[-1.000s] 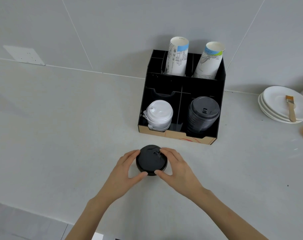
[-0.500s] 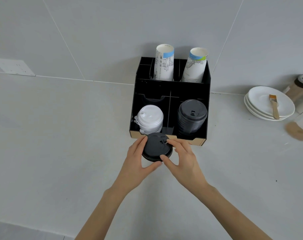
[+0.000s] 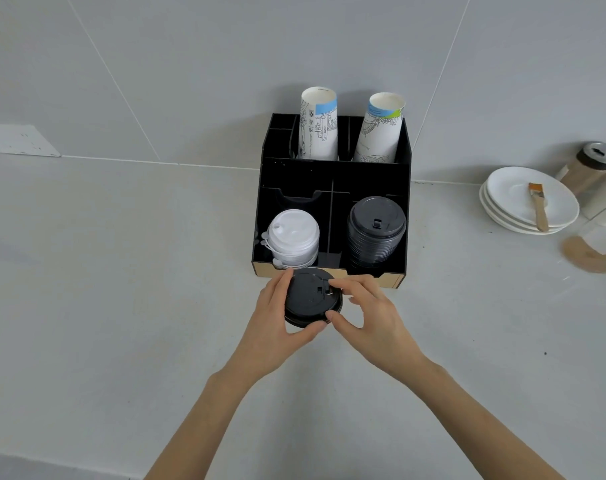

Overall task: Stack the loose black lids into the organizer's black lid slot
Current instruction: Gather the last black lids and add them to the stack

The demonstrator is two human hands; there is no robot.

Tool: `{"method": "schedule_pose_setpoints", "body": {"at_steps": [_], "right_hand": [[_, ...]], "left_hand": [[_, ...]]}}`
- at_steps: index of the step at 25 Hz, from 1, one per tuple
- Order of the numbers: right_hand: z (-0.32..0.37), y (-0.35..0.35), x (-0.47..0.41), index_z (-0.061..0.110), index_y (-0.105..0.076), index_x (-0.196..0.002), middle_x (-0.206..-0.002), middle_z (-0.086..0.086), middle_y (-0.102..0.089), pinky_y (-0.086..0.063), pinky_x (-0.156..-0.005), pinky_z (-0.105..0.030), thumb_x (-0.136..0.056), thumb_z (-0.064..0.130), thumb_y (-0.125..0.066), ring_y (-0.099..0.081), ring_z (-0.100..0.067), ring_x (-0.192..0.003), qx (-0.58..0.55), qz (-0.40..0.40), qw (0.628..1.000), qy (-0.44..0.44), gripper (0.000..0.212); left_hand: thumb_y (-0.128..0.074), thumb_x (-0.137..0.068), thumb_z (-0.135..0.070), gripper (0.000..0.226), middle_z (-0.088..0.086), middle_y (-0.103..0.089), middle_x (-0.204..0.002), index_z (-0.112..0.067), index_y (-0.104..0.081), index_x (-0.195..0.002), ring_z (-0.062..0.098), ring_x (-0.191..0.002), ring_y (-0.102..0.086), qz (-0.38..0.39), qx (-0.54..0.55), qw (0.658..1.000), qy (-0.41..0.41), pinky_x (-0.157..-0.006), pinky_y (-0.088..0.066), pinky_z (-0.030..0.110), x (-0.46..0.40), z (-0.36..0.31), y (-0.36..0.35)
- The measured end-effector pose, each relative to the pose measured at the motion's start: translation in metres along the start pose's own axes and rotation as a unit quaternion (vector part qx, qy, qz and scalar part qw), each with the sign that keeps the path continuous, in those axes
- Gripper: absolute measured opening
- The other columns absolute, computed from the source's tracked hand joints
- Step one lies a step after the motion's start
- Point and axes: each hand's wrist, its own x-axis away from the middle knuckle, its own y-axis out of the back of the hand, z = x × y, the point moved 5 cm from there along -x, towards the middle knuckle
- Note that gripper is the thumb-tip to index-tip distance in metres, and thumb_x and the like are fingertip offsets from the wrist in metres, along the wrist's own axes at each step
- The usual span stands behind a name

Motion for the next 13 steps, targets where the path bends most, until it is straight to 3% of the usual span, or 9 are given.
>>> {"method": "schedule_pose_setpoints", "body": {"at_steps": [5, 10, 13], "right_hand": [[-0.006, 0.008, -0.006, 0.028, -0.037, -0.13, -0.136, 0.017, -0.036, -0.029, -0.103, -0.015, -0.081, 0.024, -0.064, -0.036, 0.003, -0.123, -0.014, 0.088, 0.996, 0.006, 0.056], [-0.01, 0.015, -0.007, 0.029, -0.036, -0.13, -0.132, 0.016, -0.043, -0.028, -0.095, 0.001, -0.082, 0.022, -0.062, -0.041, 0.001, -0.118, -0.022, 0.103, 0.994, 0.0, 0.056], [-0.013, 0.019, -0.006, 0.025, -0.039, -0.129, -0.128, 0.014, -0.045, -0.031, -0.091, 0.002, -0.082, 0.02, -0.061, -0.045, 0.008, -0.11, -0.03, 0.073, 0.997, -0.007, 0.052]], "left_hand": [[-0.069, -0.073, -0.034, 0.076, -0.024, -0.029, -0.124, -0.044, -0.015, -0.126, -0.001, -0.12, -0.029, 0.046, -0.001, 0.999, -0.026, -0.087, -0.02, -0.011, -0.003, -0.009, 0.003], [-0.069, -0.073, -0.034, 0.081, -0.018, -0.029, -0.129, -0.028, -0.018, -0.136, 0.001, -0.123, -0.029, 0.07, -0.003, 0.997, -0.023, -0.09, -0.023, -0.005, -0.007, -0.011, 0.004], [-0.069, -0.073, -0.033, 0.078, -0.017, -0.03, -0.13, -0.026, -0.023, -0.135, 0.003, -0.125, -0.03, 0.053, -0.003, 0.998, -0.029, -0.101, -0.025, 0.011, -0.011, -0.012, 0.008]]}}
